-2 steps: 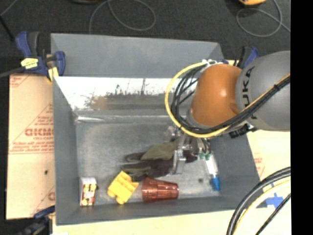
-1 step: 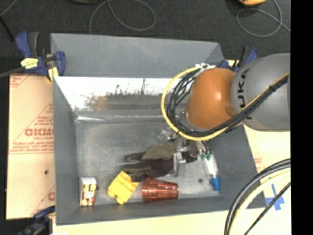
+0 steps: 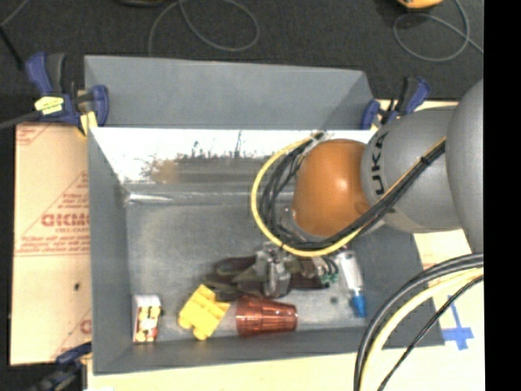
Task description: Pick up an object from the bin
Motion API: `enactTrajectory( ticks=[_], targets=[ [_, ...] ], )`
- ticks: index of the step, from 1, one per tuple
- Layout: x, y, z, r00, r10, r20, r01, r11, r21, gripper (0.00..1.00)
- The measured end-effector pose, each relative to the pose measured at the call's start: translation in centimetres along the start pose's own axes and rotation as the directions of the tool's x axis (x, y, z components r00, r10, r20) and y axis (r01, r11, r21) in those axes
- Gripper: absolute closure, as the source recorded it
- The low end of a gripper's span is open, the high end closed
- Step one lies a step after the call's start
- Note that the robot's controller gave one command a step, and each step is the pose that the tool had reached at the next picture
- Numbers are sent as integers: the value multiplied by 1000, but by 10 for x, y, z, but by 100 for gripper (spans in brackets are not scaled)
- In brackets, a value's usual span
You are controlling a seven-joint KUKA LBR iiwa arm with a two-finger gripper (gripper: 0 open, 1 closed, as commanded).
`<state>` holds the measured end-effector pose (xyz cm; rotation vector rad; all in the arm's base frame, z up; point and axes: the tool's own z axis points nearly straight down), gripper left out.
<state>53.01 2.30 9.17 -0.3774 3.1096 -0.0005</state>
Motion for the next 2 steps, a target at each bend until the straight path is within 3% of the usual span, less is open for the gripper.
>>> enactTrajectory(
  ticks=[1, 2],
  targets=[
    [0, 0, 0, 1000, 0, 0, 0, 1000, 0, 100],
    [0, 2, -38, 1000, -11, -9, 11, 1000, -1, 100]
  ],
)
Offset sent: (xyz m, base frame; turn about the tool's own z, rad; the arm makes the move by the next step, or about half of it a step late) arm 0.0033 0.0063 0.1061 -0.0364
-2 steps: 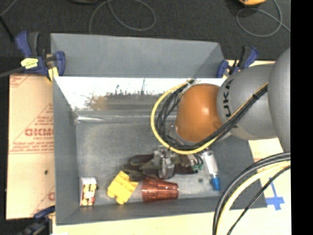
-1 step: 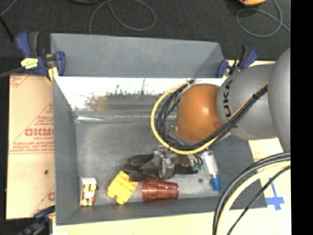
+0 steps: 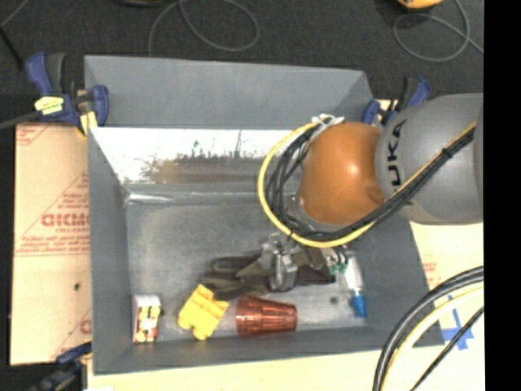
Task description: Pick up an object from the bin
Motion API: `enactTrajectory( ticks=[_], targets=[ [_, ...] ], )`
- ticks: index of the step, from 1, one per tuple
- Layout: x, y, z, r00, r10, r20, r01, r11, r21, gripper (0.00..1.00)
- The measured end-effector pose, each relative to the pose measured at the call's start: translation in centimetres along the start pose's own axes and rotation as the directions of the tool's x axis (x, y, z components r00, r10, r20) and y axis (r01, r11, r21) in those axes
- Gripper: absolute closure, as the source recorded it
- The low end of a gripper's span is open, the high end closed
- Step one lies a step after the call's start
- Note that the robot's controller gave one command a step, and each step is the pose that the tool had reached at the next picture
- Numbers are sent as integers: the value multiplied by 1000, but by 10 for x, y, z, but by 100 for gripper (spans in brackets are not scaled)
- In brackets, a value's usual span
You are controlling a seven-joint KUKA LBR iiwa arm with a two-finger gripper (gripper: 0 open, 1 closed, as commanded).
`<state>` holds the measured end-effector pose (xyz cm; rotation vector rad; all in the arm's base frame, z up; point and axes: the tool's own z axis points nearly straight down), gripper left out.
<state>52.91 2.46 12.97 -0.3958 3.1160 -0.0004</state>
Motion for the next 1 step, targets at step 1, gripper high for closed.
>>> enactTrajectory(
  ticks=[1],
  targets=[
    [-2, -2, -63, 1000, 1, 6, -1, 1000, 1, 100]
  ],
)
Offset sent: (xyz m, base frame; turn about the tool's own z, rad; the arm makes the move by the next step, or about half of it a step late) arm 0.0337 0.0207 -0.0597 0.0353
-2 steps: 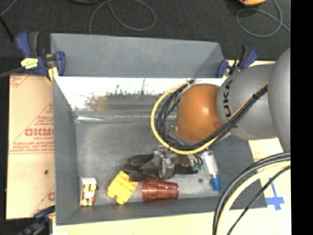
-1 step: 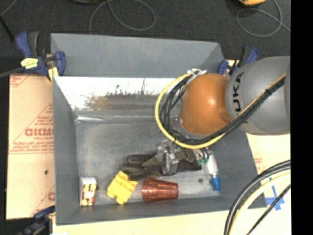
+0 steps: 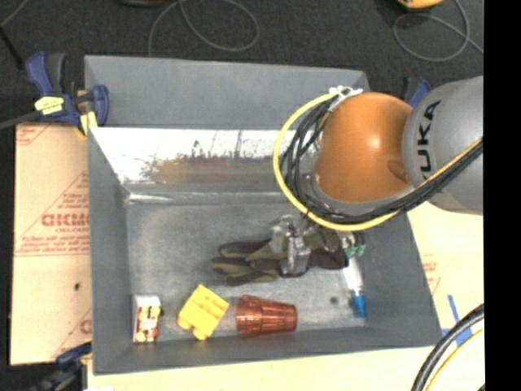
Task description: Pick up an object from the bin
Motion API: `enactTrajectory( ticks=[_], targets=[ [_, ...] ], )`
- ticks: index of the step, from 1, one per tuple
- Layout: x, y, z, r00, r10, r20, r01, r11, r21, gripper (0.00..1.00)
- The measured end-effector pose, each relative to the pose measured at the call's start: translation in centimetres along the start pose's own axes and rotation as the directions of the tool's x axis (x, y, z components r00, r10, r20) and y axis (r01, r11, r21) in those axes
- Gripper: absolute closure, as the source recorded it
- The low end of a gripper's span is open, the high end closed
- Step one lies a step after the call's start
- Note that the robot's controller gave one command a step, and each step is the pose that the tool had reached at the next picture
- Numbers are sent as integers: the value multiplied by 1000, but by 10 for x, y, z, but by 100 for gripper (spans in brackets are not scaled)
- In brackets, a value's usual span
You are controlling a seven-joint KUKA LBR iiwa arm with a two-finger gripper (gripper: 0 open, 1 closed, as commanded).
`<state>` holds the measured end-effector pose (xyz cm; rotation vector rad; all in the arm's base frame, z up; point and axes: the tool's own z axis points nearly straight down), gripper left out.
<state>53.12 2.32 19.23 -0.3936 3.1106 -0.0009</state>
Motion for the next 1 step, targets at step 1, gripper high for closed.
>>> enactTrajectory(
  ticks=[1],
  targets=[
    [-16, 2, 3, 1000, 9, 20, -9, 1000, 4, 100]
  ],
)
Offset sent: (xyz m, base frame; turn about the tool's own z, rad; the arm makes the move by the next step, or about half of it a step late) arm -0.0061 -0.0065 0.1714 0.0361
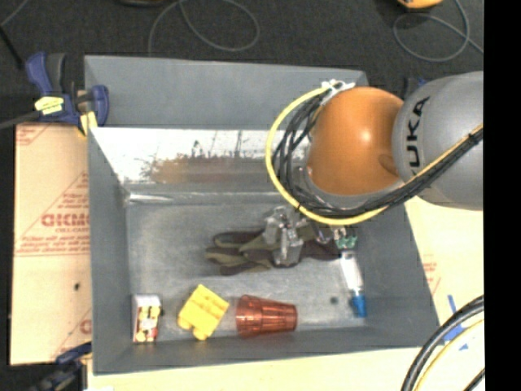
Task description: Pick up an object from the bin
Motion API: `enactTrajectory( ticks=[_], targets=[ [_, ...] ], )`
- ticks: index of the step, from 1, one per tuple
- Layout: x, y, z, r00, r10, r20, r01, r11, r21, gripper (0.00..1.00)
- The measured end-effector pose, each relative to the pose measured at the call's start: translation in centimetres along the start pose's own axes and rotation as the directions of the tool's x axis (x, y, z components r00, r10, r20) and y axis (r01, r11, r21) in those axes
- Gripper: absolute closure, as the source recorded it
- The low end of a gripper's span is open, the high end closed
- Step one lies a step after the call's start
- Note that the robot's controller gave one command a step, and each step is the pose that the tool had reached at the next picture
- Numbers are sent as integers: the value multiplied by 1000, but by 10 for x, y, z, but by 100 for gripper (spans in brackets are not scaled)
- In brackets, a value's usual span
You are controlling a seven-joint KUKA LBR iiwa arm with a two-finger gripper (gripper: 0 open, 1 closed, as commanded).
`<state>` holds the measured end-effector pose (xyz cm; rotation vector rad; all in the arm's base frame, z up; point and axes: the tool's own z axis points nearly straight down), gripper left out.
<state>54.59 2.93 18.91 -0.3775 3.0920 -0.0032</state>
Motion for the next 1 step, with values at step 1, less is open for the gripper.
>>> enactTrajectory(
  ticks=[1],
  targets=[
    [17, -9, -173, 999, 30, -17, -30, 1000, -2, 100]
  ],
)
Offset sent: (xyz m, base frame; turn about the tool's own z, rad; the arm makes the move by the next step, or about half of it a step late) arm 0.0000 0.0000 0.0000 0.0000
